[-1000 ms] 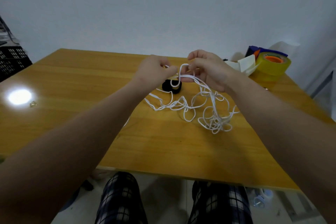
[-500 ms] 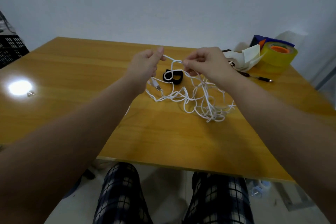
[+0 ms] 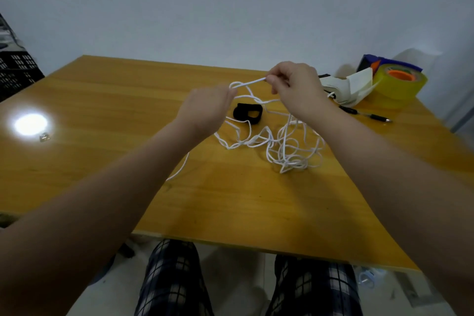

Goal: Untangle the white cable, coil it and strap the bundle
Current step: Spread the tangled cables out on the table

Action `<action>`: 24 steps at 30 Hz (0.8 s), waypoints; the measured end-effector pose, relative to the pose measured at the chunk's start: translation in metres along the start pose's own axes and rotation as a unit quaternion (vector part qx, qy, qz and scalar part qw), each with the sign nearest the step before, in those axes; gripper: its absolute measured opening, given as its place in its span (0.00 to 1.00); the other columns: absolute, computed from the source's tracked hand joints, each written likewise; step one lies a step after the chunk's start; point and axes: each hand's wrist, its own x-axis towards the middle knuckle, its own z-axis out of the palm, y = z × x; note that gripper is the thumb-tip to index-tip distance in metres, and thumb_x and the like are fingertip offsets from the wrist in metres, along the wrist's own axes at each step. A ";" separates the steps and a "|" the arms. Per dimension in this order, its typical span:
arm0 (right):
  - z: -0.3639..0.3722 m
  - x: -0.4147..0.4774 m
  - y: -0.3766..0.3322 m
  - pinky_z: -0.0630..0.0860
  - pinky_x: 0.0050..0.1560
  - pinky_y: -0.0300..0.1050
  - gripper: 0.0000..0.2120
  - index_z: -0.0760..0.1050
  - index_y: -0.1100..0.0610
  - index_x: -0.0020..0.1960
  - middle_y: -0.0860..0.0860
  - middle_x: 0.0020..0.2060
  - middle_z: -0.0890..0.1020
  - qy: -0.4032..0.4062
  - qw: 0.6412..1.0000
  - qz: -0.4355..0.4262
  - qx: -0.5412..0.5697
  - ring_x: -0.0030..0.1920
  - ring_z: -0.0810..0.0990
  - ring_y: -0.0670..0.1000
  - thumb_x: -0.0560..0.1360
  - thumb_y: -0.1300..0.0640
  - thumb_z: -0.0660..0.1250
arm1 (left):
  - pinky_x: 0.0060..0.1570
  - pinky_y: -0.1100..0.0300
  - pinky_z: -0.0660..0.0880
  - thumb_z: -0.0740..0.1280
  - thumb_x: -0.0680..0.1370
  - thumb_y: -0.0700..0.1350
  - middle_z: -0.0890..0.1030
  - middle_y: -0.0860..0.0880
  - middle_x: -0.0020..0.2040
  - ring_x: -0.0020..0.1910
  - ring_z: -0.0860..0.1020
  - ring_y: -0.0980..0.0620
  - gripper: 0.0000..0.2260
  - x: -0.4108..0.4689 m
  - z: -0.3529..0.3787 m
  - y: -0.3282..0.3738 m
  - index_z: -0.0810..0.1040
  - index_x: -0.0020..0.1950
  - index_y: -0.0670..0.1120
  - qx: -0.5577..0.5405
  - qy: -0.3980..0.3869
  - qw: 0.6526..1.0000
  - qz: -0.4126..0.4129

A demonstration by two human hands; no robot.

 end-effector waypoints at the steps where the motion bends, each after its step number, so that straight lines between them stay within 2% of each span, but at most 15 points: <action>1: -0.002 0.001 0.003 0.68 0.40 0.39 0.08 0.79 0.60 0.48 0.50 0.35 0.79 0.015 1.000 0.007 -0.006 0.37 0.75 0.47 0.78 0.59 0.62 | 0.50 0.49 0.72 0.48 0.84 0.49 0.81 0.44 0.46 0.49 0.78 0.41 0.20 0.000 0.001 -0.004 0.77 0.52 0.41 -0.053 -0.017 0.998 -0.031; 3: -0.006 0.002 0.013 0.66 0.35 0.36 0.07 0.77 0.59 0.46 0.48 0.32 0.77 0.048 0.998 0.033 0.020 0.36 0.73 0.46 0.79 0.59 0.60 | 0.49 0.52 0.71 0.51 0.83 0.49 0.81 0.43 0.44 0.47 0.77 0.44 0.20 0.001 0.005 -0.015 0.79 0.48 0.40 -0.224 0.007 0.969 -0.104; 5: -0.011 0.002 0.027 0.68 0.36 0.35 0.08 0.73 0.55 0.42 0.47 0.31 0.75 0.080 0.991 0.066 0.081 0.36 0.75 0.47 0.79 0.60 0.60 | 0.44 0.55 0.69 0.54 0.82 0.48 0.79 0.44 0.40 0.40 0.75 0.48 0.18 0.002 0.009 -0.028 0.79 0.44 0.42 -0.356 0.049 0.915 -0.185; 7: -0.018 0.001 0.041 0.70 0.39 0.36 0.09 0.72 0.53 0.41 0.47 0.31 0.75 0.128 0.976 0.099 0.148 0.34 0.74 0.45 0.79 0.61 0.59 | 0.39 0.58 0.69 0.55 0.81 0.44 0.78 0.48 0.35 0.34 0.73 0.53 0.16 0.002 0.012 -0.042 0.80 0.44 0.41 -0.381 0.071 0.881 -0.272; 9: -0.032 0.001 0.054 0.70 0.34 0.36 0.06 0.72 0.56 0.45 0.47 0.32 0.75 0.206 0.944 0.138 0.217 0.29 0.72 0.40 0.79 0.61 0.58 | 0.35 0.59 0.70 0.55 0.80 0.40 0.77 0.49 0.29 0.28 0.74 0.55 0.15 -0.002 0.014 -0.058 0.78 0.40 0.38 -0.415 0.078 0.841 -0.338; 10: -0.040 0.000 0.058 0.69 0.32 0.33 0.05 0.72 0.57 0.47 0.47 0.32 0.75 0.226 0.935 0.148 0.230 0.28 0.72 0.38 0.79 0.61 0.58 | 0.33 0.59 0.70 0.54 0.81 0.40 0.76 0.47 0.28 0.27 0.74 0.55 0.17 -0.007 0.014 -0.067 0.76 0.37 0.38 -0.406 0.072 0.843 -0.345; 12: -0.050 -0.002 0.059 0.69 0.32 0.28 0.04 0.72 0.59 0.49 0.48 0.32 0.75 0.218 0.941 0.138 0.220 0.28 0.73 0.35 0.79 0.62 0.58 | 0.34 0.59 0.69 0.56 0.82 0.42 0.76 0.44 0.31 0.28 0.74 0.53 0.19 -0.014 0.016 -0.075 0.77 0.34 0.40 -0.340 0.010 0.887 -0.313; 13: -0.052 -0.002 0.054 0.68 0.33 0.27 0.04 0.72 0.59 0.48 0.49 0.32 0.75 0.203 0.948 0.120 0.216 0.29 0.73 0.35 0.79 0.63 0.59 | 0.36 0.59 0.68 0.58 0.81 0.42 0.77 0.43 0.33 0.30 0.74 0.50 0.17 -0.015 0.017 -0.075 0.80 0.37 0.40 -0.295 -0.022 0.908 -0.298; 15: -0.050 0.001 0.038 0.68 0.31 0.27 0.04 0.74 0.60 0.48 0.48 0.29 0.76 0.167 0.957 0.085 0.219 0.28 0.73 0.36 0.78 0.63 0.60 | 0.44 0.57 0.71 0.64 0.77 0.42 0.80 0.38 0.45 0.43 0.77 0.45 0.11 -0.013 0.012 -0.059 0.81 0.53 0.37 -0.214 -0.045 0.937 -0.273; 17: -0.045 0.003 0.017 0.66 0.29 0.27 0.05 0.76 0.64 0.49 0.49 0.29 0.76 0.126 0.964 0.051 0.226 0.26 0.73 0.38 0.78 0.64 0.62 | 0.62 0.55 0.68 0.64 0.74 0.43 0.76 0.38 0.62 0.62 0.73 0.43 0.20 -0.007 -0.001 -0.030 0.76 0.64 0.38 -0.241 0.001 0.943 -0.228; 18: -0.043 0.004 0.006 0.66 0.28 0.27 0.06 0.77 0.65 0.50 0.51 0.29 0.76 0.104 0.968 0.033 0.227 0.25 0.73 0.38 0.78 0.65 0.62 | 0.66 0.56 0.65 0.63 0.73 0.43 0.73 0.40 0.65 0.66 0.70 0.45 0.20 -0.004 -0.011 -0.014 0.75 0.65 0.40 -0.310 0.031 0.930 -0.198; 20: -0.038 0.004 -0.015 0.66 0.28 0.28 0.06 0.77 0.66 0.50 0.53 0.30 0.76 0.061 0.972 -0.003 0.226 0.25 0.73 0.38 0.77 0.65 0.63 | 0.65 0.57 0.65 0.63 0.72 0.50 0.76 0.46 0.64 0.65 0.72 0.51 0.18 0.004 -0.031 0.017 0.76 0.61 0.48 -0.494 0.030 0.856 -0.151; 21: -0.037 0.004 -0.024 0.66 0.27 0.28 0.06 0.77 0.66 0.49 0.54 0.30 0.76 0.049 0.972 -0.018 0.228 0.24 0.73 0.38 0.77 0.65 0.63 | 0.63 0.56 0.68 0.63 0.72 0.57 0.80 0.48 0.59 0.61 0.76 0.53 0.18 0.008 -0.038 0.028 0.76 0.58 0.51 -0.558 0.008 0.817 -0.143; 22: -0.037 0.005 -0.030 0.66 0.27 0.29 0.06 0.77 0.66 0.49 0.54 0.30 0.77 0.045 0.971 -0.028 0.233 0.24 0.73 0.39 0.77 0.65 0.63 | 0.60 0.55 0.71 0.62 0.73 0.62 0.83 0.49 0.53 0.56 0.80 0.54 0.18 0.011 -0.044 0.036 0.75 0.55 0.53 -0.583 -0.019 0.801 -0.135; 24: -0.037 0.006 -0.035 0.66 0.26 0.32 0.04 0.77 0.61 0.49 0.53 0.31 0.78 0.044 0.965 -0.025 0.256 0.24 0.71 0.40 0.77 0.63 0.64 | 0.49 0.55 0.77 0.59 0.78 0.61 0.81 0.50 0.35 0.37 0.81 0.53 0.17 0.016 -0.053 0.045 0.74 0.48 0.47 -0.589 -0.061 0.797 -0.114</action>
